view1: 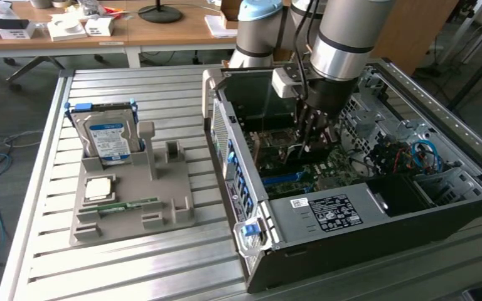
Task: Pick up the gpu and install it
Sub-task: 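Insert the gpu into the slot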
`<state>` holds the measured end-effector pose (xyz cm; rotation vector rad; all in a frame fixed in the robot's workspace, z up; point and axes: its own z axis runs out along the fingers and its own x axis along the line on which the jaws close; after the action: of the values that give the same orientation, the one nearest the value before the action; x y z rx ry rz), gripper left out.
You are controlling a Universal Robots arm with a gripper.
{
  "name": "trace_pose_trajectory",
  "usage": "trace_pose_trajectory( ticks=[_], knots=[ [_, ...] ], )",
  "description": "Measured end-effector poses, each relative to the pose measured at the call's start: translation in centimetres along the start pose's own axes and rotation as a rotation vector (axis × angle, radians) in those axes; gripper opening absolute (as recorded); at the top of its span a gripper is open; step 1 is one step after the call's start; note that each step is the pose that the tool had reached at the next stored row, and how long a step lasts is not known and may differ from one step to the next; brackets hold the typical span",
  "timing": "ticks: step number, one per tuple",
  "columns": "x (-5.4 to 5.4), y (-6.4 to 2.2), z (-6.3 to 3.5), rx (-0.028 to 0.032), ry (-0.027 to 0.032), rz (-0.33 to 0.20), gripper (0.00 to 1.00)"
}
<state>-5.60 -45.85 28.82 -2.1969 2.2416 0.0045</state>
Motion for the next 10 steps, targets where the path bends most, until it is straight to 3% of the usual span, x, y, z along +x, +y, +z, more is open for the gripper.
trace_pose_trajectory(
  ticks=[7, 8, 10],
  knots=[
    [-0.03, 0.0, 0.33, -0.0001, -0.0012, 0.0, 0.26],
    [-0.13, 0.47, 0.42, 0.0, -0.0012, 0.001, 0.26],
    [-0.13, 0.51, 0.69, 0.0, -0.0012, 0.001, 0.26]
  ],
)
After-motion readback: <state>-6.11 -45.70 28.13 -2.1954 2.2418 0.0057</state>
